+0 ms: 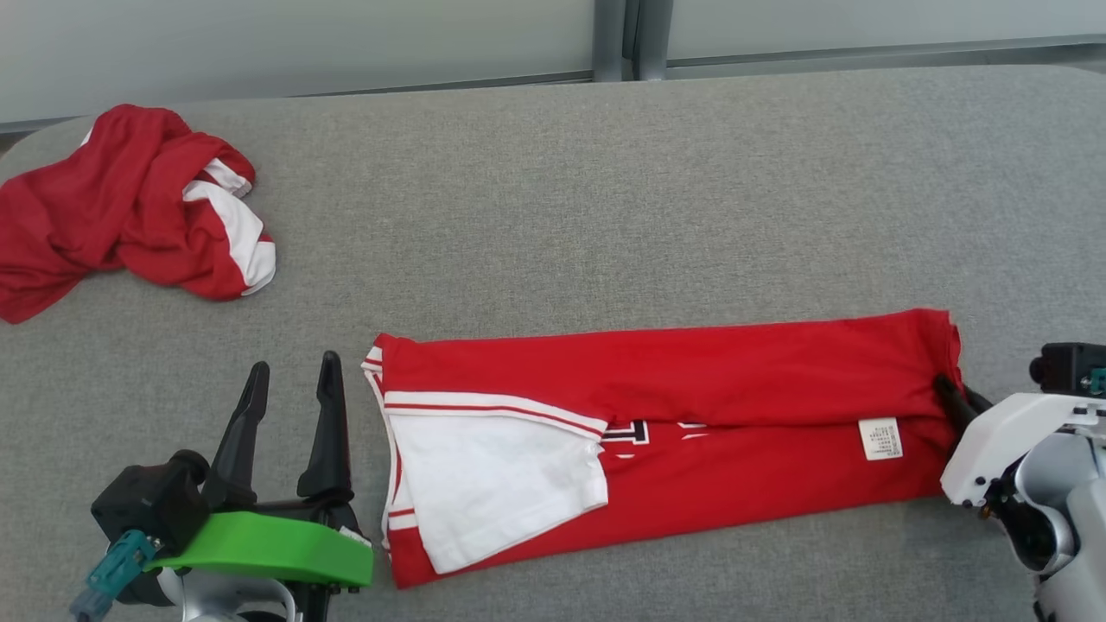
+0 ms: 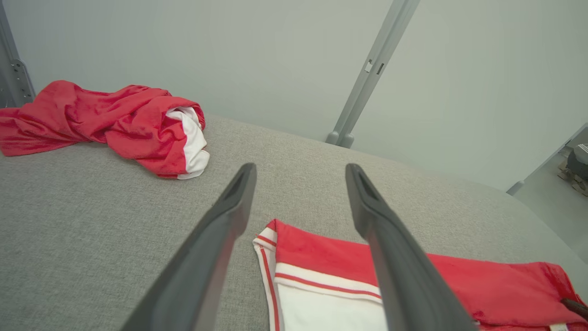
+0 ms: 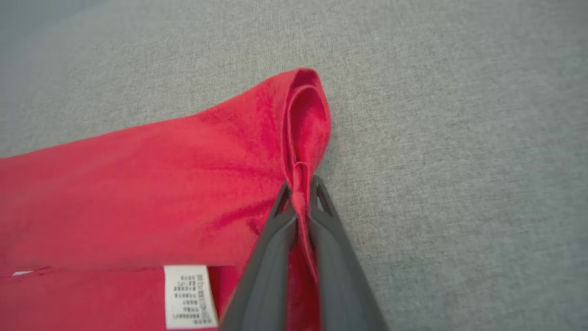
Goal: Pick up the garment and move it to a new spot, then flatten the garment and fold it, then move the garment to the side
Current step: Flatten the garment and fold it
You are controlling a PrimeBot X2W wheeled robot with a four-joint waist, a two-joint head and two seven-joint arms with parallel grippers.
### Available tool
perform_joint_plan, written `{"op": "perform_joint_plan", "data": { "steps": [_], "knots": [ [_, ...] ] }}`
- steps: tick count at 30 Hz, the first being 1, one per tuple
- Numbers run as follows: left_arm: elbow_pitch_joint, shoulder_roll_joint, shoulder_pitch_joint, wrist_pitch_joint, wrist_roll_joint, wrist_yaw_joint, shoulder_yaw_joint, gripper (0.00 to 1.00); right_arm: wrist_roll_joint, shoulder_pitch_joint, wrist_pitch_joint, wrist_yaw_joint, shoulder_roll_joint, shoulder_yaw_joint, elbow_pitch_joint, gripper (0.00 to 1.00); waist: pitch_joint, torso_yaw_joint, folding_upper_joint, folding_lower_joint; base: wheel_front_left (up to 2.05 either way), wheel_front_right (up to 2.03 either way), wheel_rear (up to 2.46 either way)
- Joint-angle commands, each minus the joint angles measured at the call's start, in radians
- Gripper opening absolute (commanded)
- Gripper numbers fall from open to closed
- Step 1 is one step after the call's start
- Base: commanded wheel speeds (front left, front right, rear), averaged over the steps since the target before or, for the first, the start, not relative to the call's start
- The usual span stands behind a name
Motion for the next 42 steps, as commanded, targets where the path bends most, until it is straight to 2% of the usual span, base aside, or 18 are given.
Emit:
{"op": "perform_joint_plan", "data": {
  "steps": [1,9,13,16,22,27,35,42],
  "knots": [
    [-0.004,0.003,0.002,-0.004,-0.003,0.002,0.002,1.0,0.015,-0.011,0.01,-0.002,-0.027,-0.016,-0.017,0.0,-0.002,-0.009,0.0102,0.0001,0.0,0.0,0.0],
    [-0.012,0.003,-0.012,-0.003,0.01,0.005,-0.01,1.0,0.024,0.013,0.072,-0.002,-0.123,-0.147,-0.086,0.0,0.001,-0.041,0.0102,0.0001,0.0,0.0,0.0],
    [-0.013,0.002,-0.015,-0.004,0.011,0.005,-0.013,1.0,0.005,0.008,0.087,-0.002,-0.126,-0.209,-0.103,0.0,0.003,-0.052,0.0102,0.0001,0.0,0.0,0.0],
    [-0.007,-0.002,-0.02,-0.006,0.012,0.004,-0.018,1.0,0.0,0.016,0.094,-0.002,-0.089,-0.234,-0.132,0.0,0.003,-0.058,0.0102,0.0001,0.0,0.0,0.0],
    [0.001,-0.006,-0.022,-0.007,0.014,0.003,-0.027,1.0,0.033,0.067,0.126,-0.001,0.001,-0.209,-0.245,0.0,-0.001,-0.068,0.0102,0.0001,0.0,0.0,0.0],
    [0.005,-0.005,-0.019,-0.007,0.012,0.005,-0.032,1.0,0.094,0.109,0.172,-0.001,0.051,-0.181,-0.365,0.0,-0.01,-0.073,0.0102,0.0001,0.0,0.0,0.0],
    [0.012,-0.008,-0.011,-0.003,0.008,0.003,-0.044,1.0,0.172,0.148,0.271,-0.001,0.123,-0.09,-0.553,0.0,-0.028,-0.073,0.0102,0.0001,0.0,0.0,0.0],
    [0.018,-0.008,-0.017,-0.004,0.004,-0.006,-0.052,1.0,0.214,0.164,0.338,-0.001,0.187,0.027,-0.617,0.0,-0.04,-0.052,0.0102,0.0001,0.0,0.0,0.0]
  ]
}}
